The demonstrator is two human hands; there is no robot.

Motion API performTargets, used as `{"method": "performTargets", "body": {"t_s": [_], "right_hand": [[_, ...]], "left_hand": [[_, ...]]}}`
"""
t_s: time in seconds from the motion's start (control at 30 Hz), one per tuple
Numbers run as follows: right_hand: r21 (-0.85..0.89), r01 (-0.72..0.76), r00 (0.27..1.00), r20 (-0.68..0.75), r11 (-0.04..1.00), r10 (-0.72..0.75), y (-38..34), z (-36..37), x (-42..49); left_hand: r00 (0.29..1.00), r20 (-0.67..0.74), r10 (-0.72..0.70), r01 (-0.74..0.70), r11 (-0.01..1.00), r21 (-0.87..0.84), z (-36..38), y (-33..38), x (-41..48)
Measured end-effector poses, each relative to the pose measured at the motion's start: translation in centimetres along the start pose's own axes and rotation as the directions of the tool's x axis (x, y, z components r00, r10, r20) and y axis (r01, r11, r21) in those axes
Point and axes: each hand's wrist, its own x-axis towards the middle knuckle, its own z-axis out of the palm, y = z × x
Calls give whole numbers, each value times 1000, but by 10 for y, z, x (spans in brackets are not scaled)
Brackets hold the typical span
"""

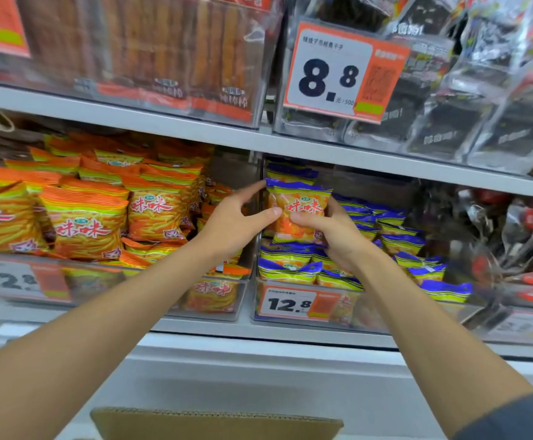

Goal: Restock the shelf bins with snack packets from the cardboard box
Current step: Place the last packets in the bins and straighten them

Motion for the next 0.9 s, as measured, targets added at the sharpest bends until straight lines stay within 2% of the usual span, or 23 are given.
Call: {"method": "performTargets", "body": {"t_s": [0.07, 0.13, 0.2, 0.27, 0.37, 0.5, 0.57, 0.63, 0.7, 0.77, 0.8, 0.9], "right_hand": [[-87, 15, 999, 39, 996, -12, -1, -1, 5], [-340, 85, 996, 43, 937, -75, -2, 0, 7], [-444, 149, 986, 1, 883, -166, 2, 3, 5], [-443, 196, 970, -41, 875, -238, 8, 3, 4], [-493, 263, 949, -21, 830, -313, 11, 3, 3], [-537, 173, 981, 19, 826, -193, 7, 4, 1], [-481, 119, 985, -53, 869, -164, 6, 2, 1], [-428, 181, 952, -151, 885, -267, 5, 2, -1], [-548, 266, 887, -183, 793, -424, 6, 5, -4], [-655, 276, 863, -154, 704, -481, 6, 10, -6], [-650, 266, 875, -146, 711, -461, 5, 11, -6], [-513, 204, 945, -119, 834, -305, 1, 7, -9]], "left_hand": [[1000, 4, -17, 17, 1000, -4, 1, 0, 2], [999, 27, -37, 38, 999, -36, 2, -1, 3], [997, 48, -60, 63, 996, -70, 4, -2, 4], [997, 39, -71, 74, 994, -82, 5, -2, 4], [998, -34, -53, 51, 996, -73, 6, 0, 5], [995, -87, -56, 45, 992, -114, 6, 7, 7], [989, -115, -89, 77, 992, -102, 7, 8, 9], [982, -153, -110, 97, 991, -92, 9, 8, 12], [979, -177, -97, 79, 992, -103, 10, 10, 12], [983, -173, -64, 51, 996, -78, 10, 12, 13], [983, -175, -56, 47, 997, -54, 10, 13, 13], [974, -212, -73, 70, 997, -21, 11, 15, 11]]}}
